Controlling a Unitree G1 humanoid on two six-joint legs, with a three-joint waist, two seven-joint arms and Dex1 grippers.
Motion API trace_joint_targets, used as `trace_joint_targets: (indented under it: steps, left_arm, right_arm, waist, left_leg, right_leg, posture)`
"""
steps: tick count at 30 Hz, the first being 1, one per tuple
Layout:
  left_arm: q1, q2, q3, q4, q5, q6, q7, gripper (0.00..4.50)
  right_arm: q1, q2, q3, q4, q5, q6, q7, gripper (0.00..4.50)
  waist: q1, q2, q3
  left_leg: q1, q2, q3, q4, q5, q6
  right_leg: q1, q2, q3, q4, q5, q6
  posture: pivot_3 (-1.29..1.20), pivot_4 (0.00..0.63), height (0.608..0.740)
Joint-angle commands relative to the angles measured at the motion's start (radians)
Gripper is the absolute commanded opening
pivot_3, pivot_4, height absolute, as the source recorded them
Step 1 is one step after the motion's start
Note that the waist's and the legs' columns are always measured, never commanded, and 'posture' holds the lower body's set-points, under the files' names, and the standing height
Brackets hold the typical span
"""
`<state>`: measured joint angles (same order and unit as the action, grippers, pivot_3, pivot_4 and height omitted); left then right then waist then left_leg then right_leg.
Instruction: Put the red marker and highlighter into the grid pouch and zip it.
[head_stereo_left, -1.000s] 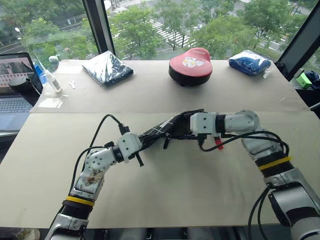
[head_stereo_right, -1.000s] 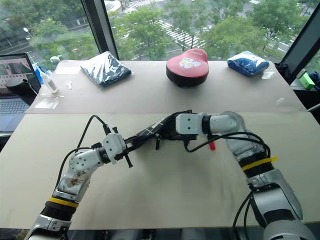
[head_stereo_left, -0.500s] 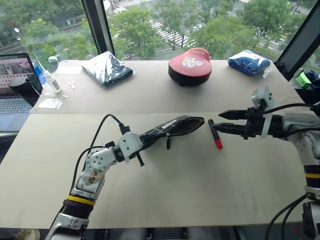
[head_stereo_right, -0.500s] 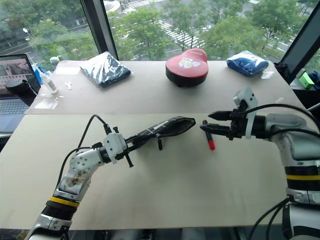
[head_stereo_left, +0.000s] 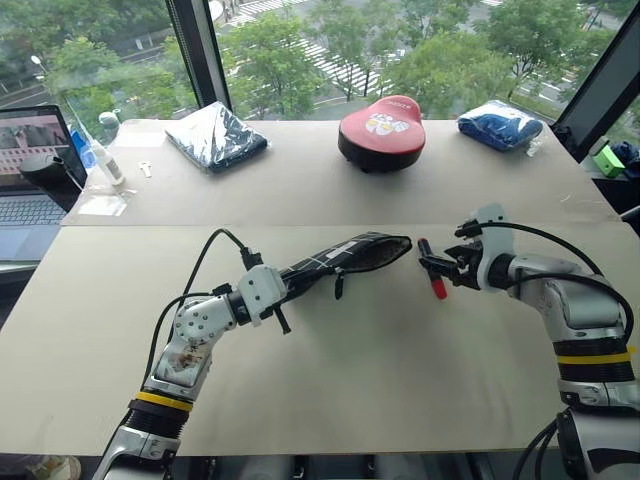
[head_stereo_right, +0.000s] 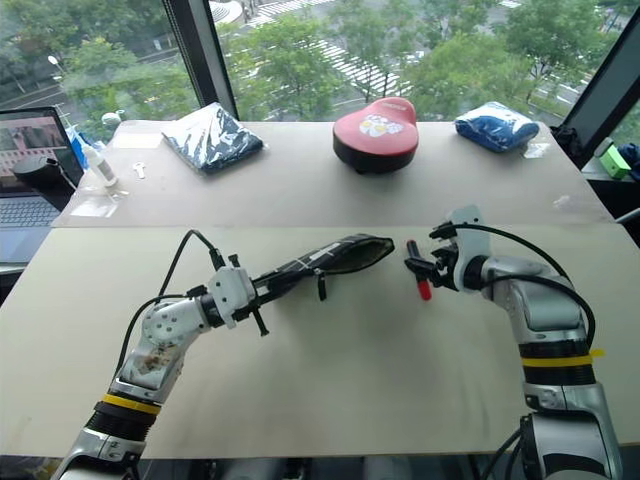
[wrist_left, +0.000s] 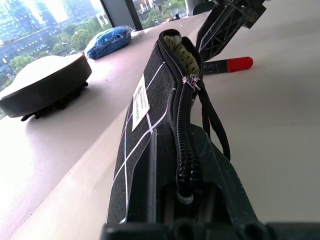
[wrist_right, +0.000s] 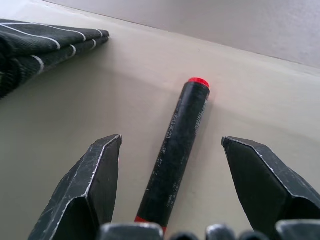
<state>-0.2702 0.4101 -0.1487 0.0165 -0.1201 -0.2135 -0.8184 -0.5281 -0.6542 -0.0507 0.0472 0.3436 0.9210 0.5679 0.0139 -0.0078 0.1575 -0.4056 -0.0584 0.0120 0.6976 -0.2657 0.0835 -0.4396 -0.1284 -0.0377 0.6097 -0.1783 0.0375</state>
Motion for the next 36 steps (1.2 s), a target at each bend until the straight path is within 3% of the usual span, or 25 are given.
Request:
trace_joint_targets:
  steps: [1, 11, 14, 21, 25, 31, 36]
  left_arm:
    - [-0.014, 0.0, 0.007, -0.009, -0.018, -0.015, -0.005, 0.0]
    - [-0.022, 0.0, 0.009, -0.008, -0.016, -0.016, -0.006, 0.0]
    - [-0.017, 0.001, 0.011, -0.013, -0.014, -0.015, -0.003, 0.0]
    - [-0.008, 0.0, 0.012, -0.03, -0.014, -0.009, 0.005, 0.0]
    - [-0.009, -0.002, 0.011, -0.029, -0.019, -0.008, 0.004, 0.0]
    - [-0.016, -0.005, 0.009, -0.023, -0.021, -0.006, 0.002, 0.0]
    - [-0.028, -0.007, 0.008, -0.009, -0.021, -0.01, -0.003, 0.0]
  right_arm:
    - [-0.006, 0.012, -0.003, -0.03, -0.015, -0.005, -0.021, 3.59]
    - [0.017, 0.03, 0.06, 0.039, -0.099, -0.033, -0.052, 3.59]
    - [0.004, 0.02, 0.063, 0.074, -0.134, -0.058, -0.068, 2.88]
    - [-0.028, -0.008, 0.044, 0.077, -0.152, -0.134, -0.034, 0.53]
    - [-0.098, -0.02, -0.034, 0.149, -0.123, -0.212, -0.027, 0.5]
    - [-0.114, -0.105, -0.063, 0.076, -0.093, -0.382, 0.141, 0.5]
    - [0.013, -0.287, 0.006, -0.144, -0.117, -0.594, 0.418, 0.5]
  waist:
    - [-0.001, 0.0, 0.0]
    - [-0.001, 0.0, 0.0]
    - [-0.001, 0.0, 0.0]
    - [-0.001, 0.0, 0.0]
    - [-0.003, 0.0, 0.0]
    - [-0.001, 0.0, 0.0]
    - [0.002, 0.0, 0.0]
  left_leg:
    - [0.0, 0.0, 0.0, 0.0, 0.0, 0.0]
    - [0.001, -0.001, 0.0, 0.0, 0.0, 0.0]
    - [0.002, -0.001, 0.0, 0.001, 0.0, 0.0]
    - [0.003, -0.001, 0.0, 0.001, 0.0, 0.0]
    - [0.002, -0.001, 0.0, 0.001, 0.0, 0.0]
    - [0.002, 0.0, 0.0, 0.001, 0.0, 0.001]
    - [0.001, 0.0, 0.0, 0.001, -0.001, 0.001]
  right_leg:
    - [0.0, 0.0, 0.0, 0.0, 0.0, 0.0]
    - [0.001, 0.001, 0.0, 0.0, 0.0, 0.0]
    - [0.003, 0.001, -0.001, 0.0, 0.0, 0.0]
    - [0.003, 0.001, -0.001, 0.0, 0.0, 0.0]
    - [0.003, 0.001, 0.0, 0.0, 0.0, 0.0]
    - [0.003, 0.002, -0.001, 0.0, 0.0, 0.0]
    - [0.002, 0.002, -0.001, -0.001, 0.0, 0.001]
  posture:
    - [0.0, 0.15, 0.74]
    - [0.0, 0.15, 0.74]
    - [0.0, 0.15, 0.74]
    - [0.0, 0.15, 0.74]
    - [0.0, 0.15, 0.74]
    - [0.0, 0.15, 0.74]
    - [0.0, 0.15, 0.74]
